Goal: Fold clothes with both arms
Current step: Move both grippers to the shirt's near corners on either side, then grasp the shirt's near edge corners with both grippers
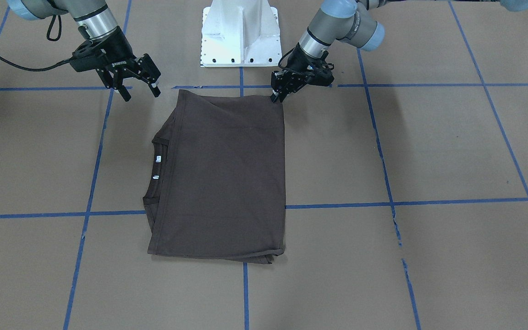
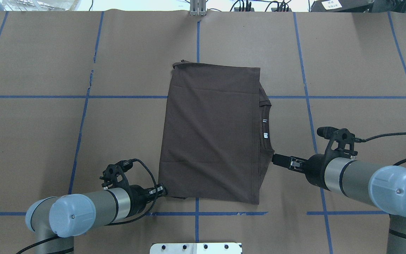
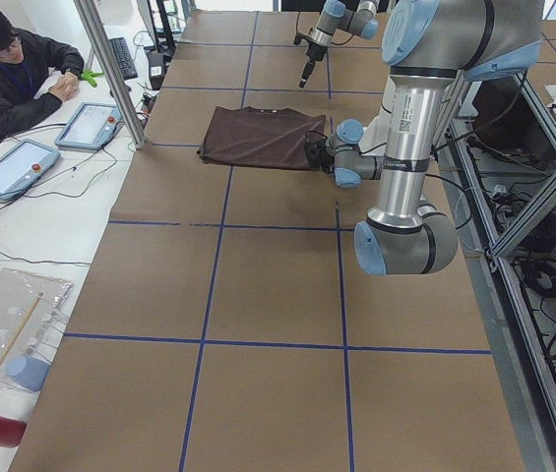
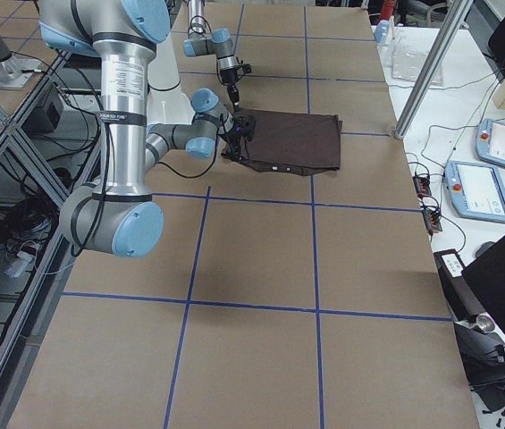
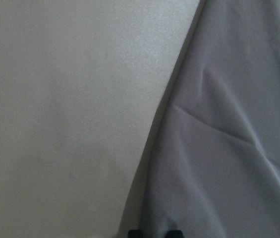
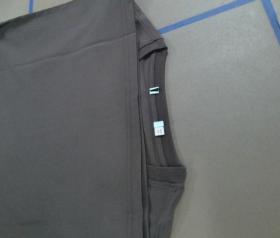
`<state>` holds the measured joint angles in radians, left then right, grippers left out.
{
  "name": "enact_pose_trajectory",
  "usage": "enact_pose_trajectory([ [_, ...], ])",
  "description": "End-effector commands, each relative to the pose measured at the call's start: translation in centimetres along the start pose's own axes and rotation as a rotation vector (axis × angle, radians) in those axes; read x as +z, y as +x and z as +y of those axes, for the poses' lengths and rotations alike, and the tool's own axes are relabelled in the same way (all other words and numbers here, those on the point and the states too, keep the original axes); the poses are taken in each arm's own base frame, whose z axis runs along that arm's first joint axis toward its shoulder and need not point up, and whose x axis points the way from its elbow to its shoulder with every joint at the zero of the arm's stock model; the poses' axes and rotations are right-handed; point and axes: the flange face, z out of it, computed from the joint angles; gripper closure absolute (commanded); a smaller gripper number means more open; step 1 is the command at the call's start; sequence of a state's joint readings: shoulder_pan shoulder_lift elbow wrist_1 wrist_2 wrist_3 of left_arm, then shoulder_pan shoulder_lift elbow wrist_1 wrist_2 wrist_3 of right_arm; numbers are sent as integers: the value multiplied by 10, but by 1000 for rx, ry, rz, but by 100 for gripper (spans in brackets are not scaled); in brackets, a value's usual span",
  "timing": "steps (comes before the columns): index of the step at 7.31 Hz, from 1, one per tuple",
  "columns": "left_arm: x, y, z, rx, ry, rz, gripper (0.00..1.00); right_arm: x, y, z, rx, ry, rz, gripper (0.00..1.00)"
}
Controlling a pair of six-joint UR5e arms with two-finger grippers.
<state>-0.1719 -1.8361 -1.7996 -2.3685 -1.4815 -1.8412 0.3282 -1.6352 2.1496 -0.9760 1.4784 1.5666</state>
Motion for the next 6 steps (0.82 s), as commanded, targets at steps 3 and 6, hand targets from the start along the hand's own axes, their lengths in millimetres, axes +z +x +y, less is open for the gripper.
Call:
enact_pose_trajectory([
  [3, -7, 14, 3, -1, -7, 29, 100, 18, -45, 3, 218, 25, 92, 11],
  [6, -13, 22, 4, -3, -12, 49, 100, 67, -114, 20, 294, 56, 244, 19],
])
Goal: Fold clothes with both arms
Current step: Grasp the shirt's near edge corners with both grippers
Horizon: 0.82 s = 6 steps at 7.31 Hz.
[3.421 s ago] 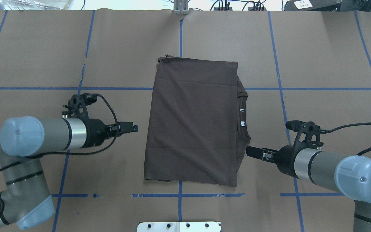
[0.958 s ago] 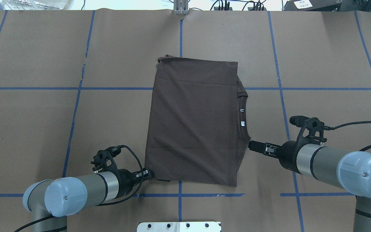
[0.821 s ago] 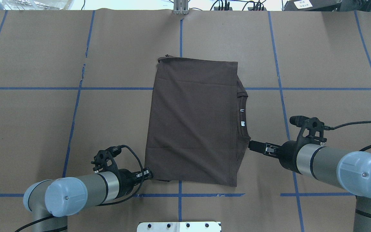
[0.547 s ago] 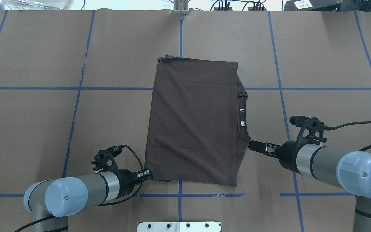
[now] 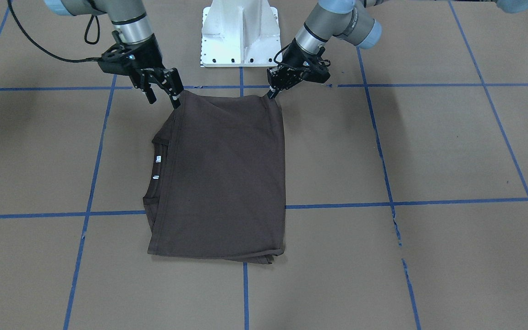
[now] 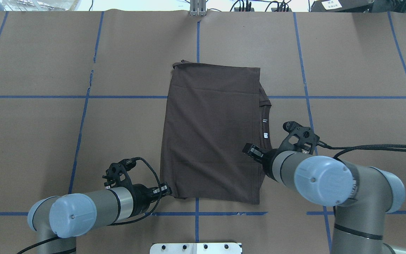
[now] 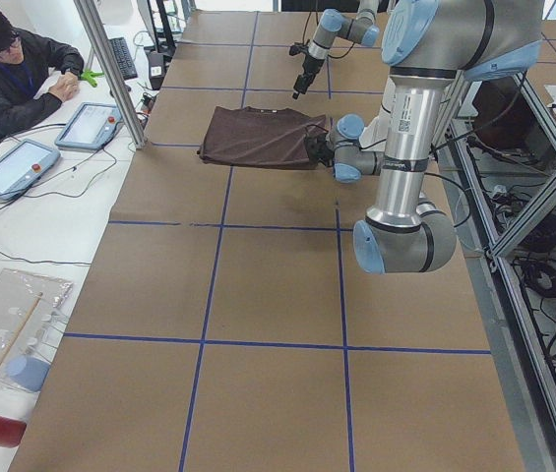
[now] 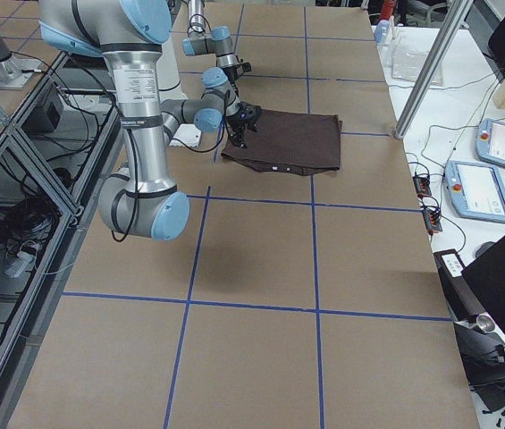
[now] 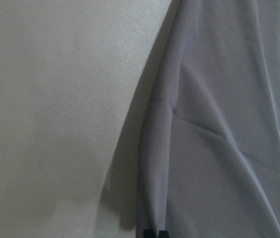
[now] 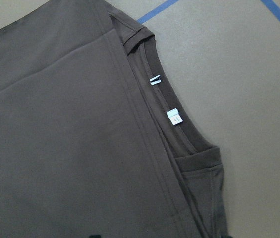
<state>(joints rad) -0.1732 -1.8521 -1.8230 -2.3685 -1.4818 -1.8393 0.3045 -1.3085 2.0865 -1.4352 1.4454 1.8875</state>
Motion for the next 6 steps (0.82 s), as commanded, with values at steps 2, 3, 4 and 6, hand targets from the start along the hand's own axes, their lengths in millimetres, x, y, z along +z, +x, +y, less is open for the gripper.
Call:
enact_pose_trajectory([
  [2, -6, 7, 1, -2, -5, 18, 100, 32, -3, 26, -23, 74, 62, 19],
  [3, -8, 8, 1, -2, -6, 21, 100, 39, 2, 41, -39, 65, 76, 20],
  [4, -8, 9, 2, -2, -7, 22, 100, 50, 6, 53, -39, 84, 87, 23],
  [6, -11, 11, 1, -3, -8, 28, 100, 59, 13, 59, -50, 93, 102, 23],
])
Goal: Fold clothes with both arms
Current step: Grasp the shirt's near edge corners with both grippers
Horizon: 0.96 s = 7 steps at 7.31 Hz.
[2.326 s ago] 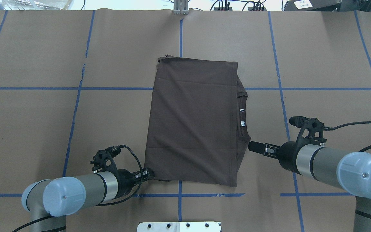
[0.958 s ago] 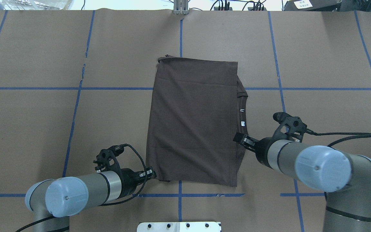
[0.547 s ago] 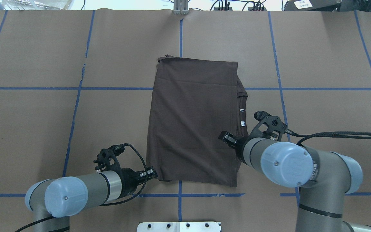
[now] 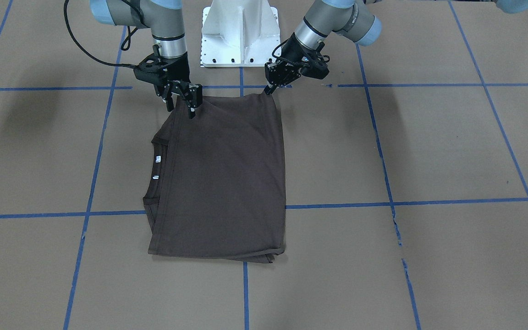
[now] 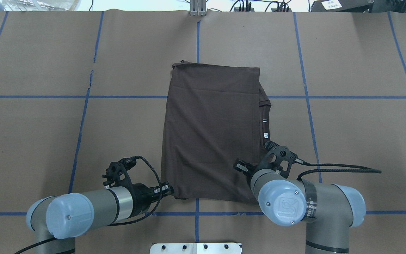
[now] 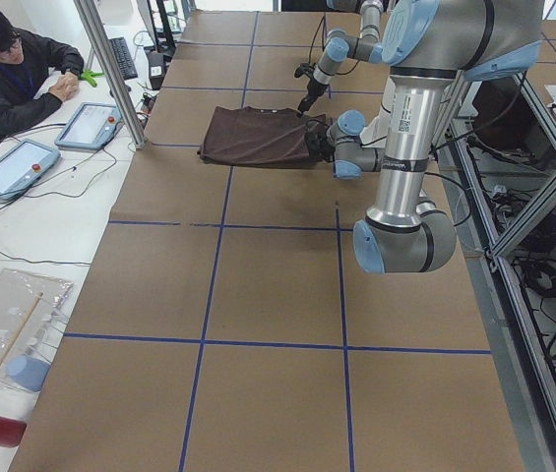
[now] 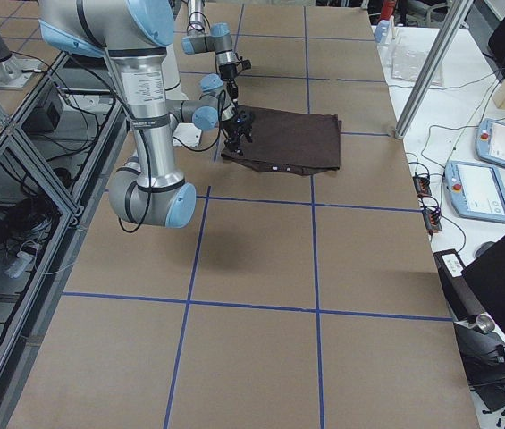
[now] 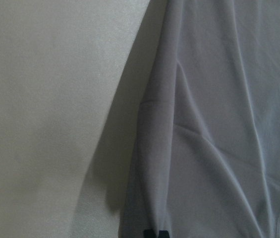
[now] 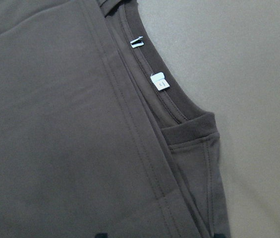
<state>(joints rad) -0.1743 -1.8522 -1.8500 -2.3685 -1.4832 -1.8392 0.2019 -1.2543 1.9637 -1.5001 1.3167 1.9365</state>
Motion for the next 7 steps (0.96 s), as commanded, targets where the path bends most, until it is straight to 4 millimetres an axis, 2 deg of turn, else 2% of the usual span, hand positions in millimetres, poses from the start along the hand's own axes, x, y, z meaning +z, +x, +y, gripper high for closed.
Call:
enact_pose_trajectory([
  [1, -1, 0, 0, -2, 0, 1, 100, 6, 5, 8, -10, 4, 12, 23],
  [3, -1, 1, 0, 0, 0, 2, 100, 9, 13, 21, -12, 15, 43, 23],
  [7, -2, 2, 0, -2, 0, 6, 100, 10, 17, 34, -7, 21, 48, 26],
])
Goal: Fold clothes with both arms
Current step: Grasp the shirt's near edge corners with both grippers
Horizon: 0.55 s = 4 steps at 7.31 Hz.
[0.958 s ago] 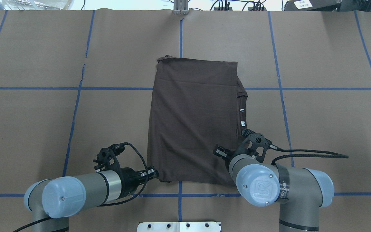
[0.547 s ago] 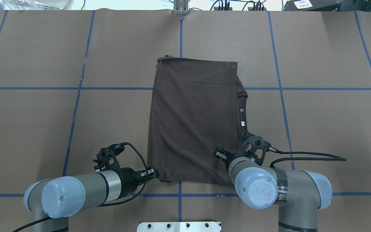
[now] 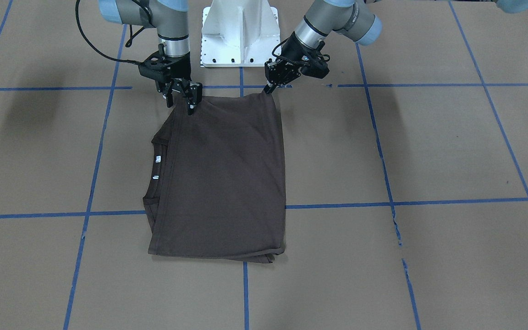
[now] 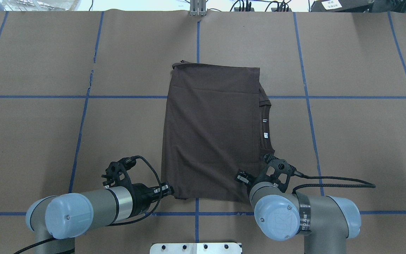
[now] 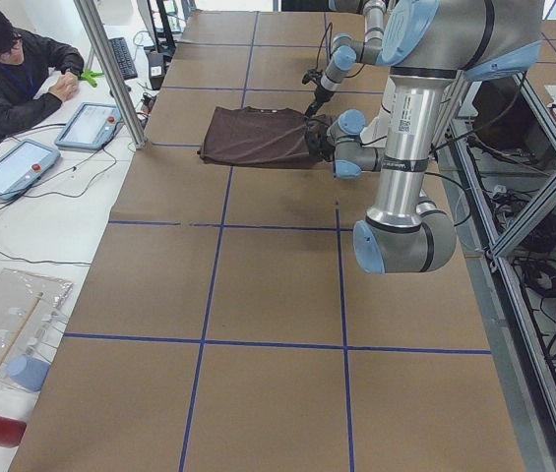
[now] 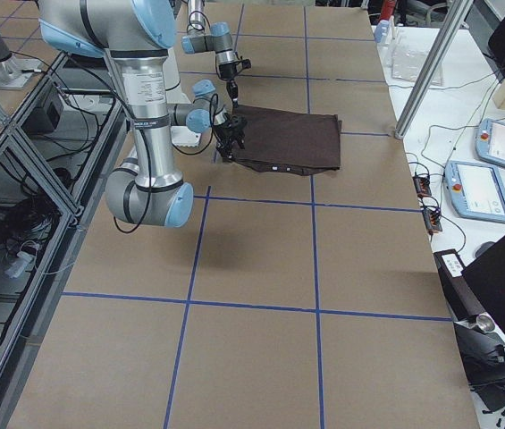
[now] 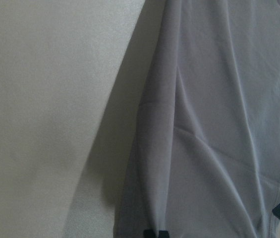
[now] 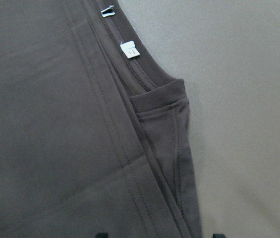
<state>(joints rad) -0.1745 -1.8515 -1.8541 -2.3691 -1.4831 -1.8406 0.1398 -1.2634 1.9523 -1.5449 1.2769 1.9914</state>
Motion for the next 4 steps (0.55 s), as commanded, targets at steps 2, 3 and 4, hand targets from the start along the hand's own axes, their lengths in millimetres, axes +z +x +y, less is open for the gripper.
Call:
enact_pose_trajectory([
  [2, -3, -1, -1, 0, 1, 2, 100, 2, 4, 6, -7, 3, 5, 28],
  [3, -2, -1, 0, 0, 0, 0, 100, 2, 4, 7, -10, 9, 2, 30],
  [4, -3, -2, -1, 0, 2, 0, 100, 2, 4, 7, -10, 9, 2, 30],
])
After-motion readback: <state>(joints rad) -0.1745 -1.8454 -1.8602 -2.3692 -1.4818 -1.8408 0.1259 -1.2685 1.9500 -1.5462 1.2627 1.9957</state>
